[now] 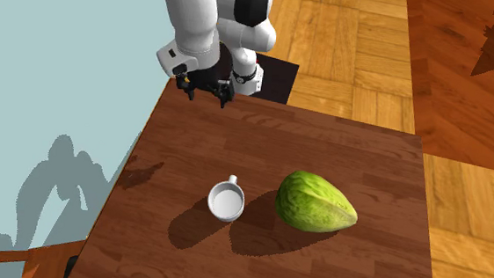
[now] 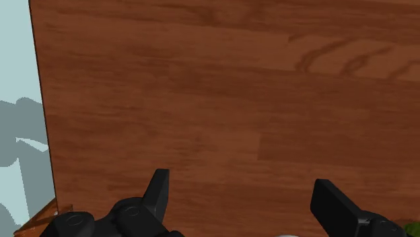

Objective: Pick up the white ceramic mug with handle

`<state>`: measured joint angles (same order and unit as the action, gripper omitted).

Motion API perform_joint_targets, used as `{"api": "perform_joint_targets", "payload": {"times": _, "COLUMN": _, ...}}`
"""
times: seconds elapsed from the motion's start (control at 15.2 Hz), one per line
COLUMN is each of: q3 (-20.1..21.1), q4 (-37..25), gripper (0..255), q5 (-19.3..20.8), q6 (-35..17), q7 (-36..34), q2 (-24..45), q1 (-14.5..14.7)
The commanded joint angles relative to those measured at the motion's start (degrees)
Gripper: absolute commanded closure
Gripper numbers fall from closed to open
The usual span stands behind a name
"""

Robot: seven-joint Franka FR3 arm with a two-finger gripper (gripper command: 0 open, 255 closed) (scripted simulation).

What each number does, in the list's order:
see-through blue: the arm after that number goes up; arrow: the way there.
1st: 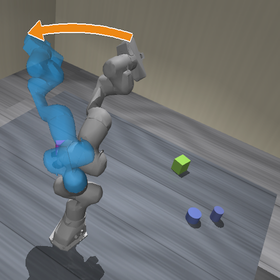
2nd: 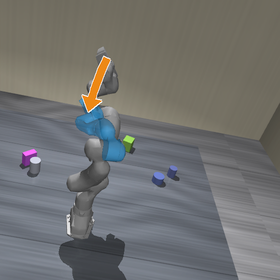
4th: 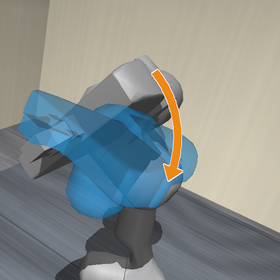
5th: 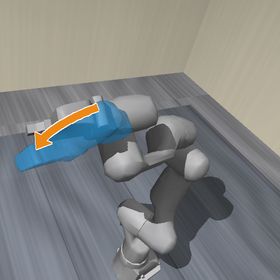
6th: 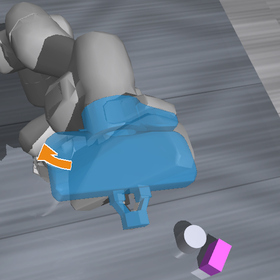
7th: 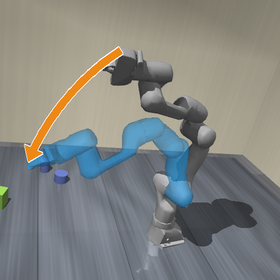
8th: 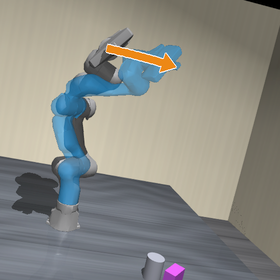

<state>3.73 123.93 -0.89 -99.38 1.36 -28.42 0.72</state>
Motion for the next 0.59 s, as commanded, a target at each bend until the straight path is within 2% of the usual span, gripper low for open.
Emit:
{"api": "perform_joint_targets", "payload": {"times": 0.0, "q3": 0.8, "q4": -2.7, "gripper": 0, "q5": -0.2, "q6": -1.4, "q7": -1.2, "q2": 4.4, "q1": 0.1}}
{"api": "perform_joint_targets", "payload": {"times": 0.53, "q3": 3.8, "q4": -17.4, "gripper": 0, "q5": 0.8, "q6": -3.6, "q7": -6.4, "q2": 22.5, "q1": 0.9}}
